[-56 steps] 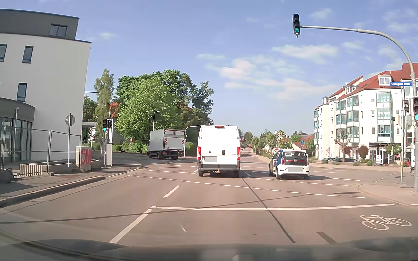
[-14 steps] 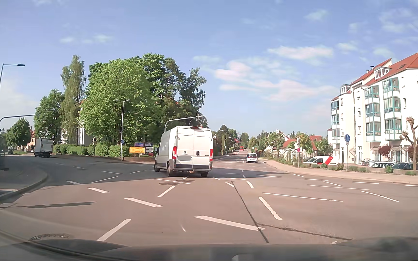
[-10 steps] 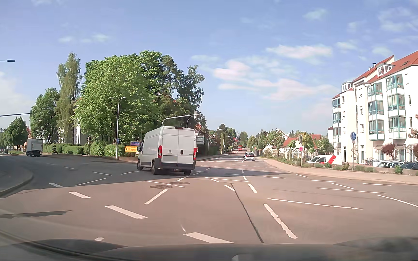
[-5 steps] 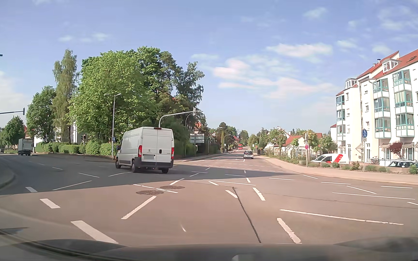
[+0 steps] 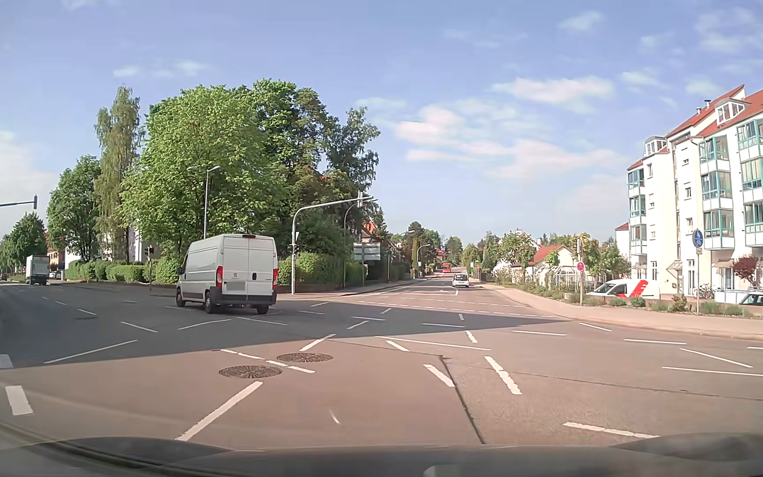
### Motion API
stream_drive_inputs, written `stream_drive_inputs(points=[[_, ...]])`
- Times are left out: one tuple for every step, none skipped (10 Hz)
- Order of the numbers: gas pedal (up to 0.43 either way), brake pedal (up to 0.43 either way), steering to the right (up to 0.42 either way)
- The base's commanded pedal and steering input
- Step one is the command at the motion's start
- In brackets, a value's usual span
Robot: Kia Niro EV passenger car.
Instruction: Follow the waypoints while adhering to traffic rules and regulations
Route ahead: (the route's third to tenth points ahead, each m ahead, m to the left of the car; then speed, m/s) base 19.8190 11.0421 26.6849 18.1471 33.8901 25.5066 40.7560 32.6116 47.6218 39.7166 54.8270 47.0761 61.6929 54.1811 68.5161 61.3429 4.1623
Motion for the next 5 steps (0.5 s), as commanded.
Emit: stream_drive_inputs(points=[[0.130, 0.000, -0.051], [0.130, 0.000, -0.055], [0.130, 0.000, -0.056], [0.130, 0.000, -0.057], [0.130, 0.000, -0.056]])
